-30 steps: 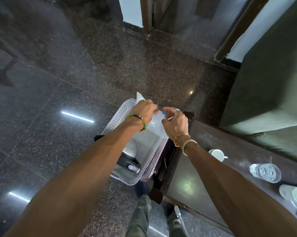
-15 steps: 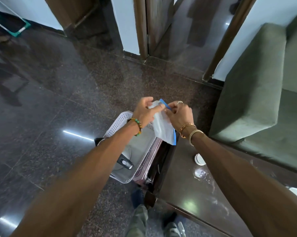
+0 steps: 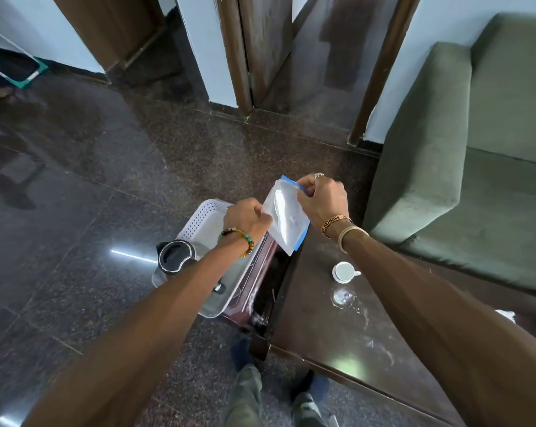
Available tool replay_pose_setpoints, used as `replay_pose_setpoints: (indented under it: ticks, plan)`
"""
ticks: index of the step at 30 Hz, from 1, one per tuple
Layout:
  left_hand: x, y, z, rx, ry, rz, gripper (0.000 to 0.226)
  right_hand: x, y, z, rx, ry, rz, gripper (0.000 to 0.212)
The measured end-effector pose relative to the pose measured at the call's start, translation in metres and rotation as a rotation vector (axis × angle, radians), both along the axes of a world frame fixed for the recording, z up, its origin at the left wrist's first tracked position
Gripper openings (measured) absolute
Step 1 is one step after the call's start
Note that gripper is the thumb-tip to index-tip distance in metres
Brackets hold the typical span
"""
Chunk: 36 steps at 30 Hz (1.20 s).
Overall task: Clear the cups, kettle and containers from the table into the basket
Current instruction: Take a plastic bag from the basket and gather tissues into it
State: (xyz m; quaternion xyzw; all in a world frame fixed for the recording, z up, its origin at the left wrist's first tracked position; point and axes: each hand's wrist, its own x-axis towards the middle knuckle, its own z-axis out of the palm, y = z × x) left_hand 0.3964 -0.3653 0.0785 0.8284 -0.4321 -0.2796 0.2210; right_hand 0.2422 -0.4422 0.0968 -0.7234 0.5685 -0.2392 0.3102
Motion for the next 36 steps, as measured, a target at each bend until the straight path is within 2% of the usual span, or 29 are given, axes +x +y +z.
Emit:
replay_pose_setpoints:
  ticks: [4,6,8,10,12,16,20,24,27,28,30,32,34,36]
  plan:
    - [-0.020,0.008,0.004,-0.003,0.103,0.010,0.013,-0.005,0.006,0.006,-0.051,0.024,0.044,0.015]
    - [-0.025,0.011,0.003,-0.034,0.343,0.059,0.021,-0.007,0.007,0.010,-0.102,0.064,0.075,0.018]
    - [-0.027,0.013,0.003,-0.117,0.685,0.145,0.025,-0.010,0.006,0.014,-0.128,0.102,0.125,0.021]
    - [-0.027,0.012,0.004,-0.255,0.844,0.265,0.029,-0.012,0.003,0.019,-0.106,0.112,0.198,0.021]
    - [-0.025,0.009,0.004,-0.353,0.718,0.269,0.040,-0.014,0.000,0.022,-0.083,0.113,0.236,0.020]
    - [-0.023,0.000,0.006,-0.441,0.408,0.098,0.052,-0.013,-0.001,0.024,-0.066,0.116,0.262,0.016]
    - [-0.021,-0.012,0.010,-0.427,0.239,0.043,0.023,-0.012,-0.002,0.022,-0.080,0.140,0.279,0.016]
    - [-0.014,-0.020,0.001,-0.317,0.015,-0.049,0.015,-0.011,-0.004,0.016,-0.125,0.169,0.254,0.022]
    - [-0.013,-0.024,-0.004,-0.289,-0.022,0.005,0.012,-0.013,-0.003,0.013,-0.399,0.209,0.234,0.018]
    - [-0.013,-0.025,-0.005,-0.285,-0.031,0.010,0.012,-0.015,-0.001,0.011,-0.531,0.193,0.254,0.010]
    - [-0.014,-0.028,-0.006,-0.275,-0.026,0.020,0.010,-0.016,0.006,0.002,-0.674,0.190,0.339,0.013]
    - [-0.014,-0.029,-0.004,-0.262,-0.034,0.007,0.010,-0.015,0.014,-0.007,-0.500,0.272,0.423,0.014]
    - [-0.015,-0.031,-0.003,-0.264,-0.043,-0.023,0.011,-0.015,0.017,-0.018,-0.225,0.354,0.379,0.028]
    - [-0.015,-0.030,-0.001,-0.273,-0.049,-0.051,0.012,-0.014,0.014,-0.024,-0.059,0.391,0.308,0.039]
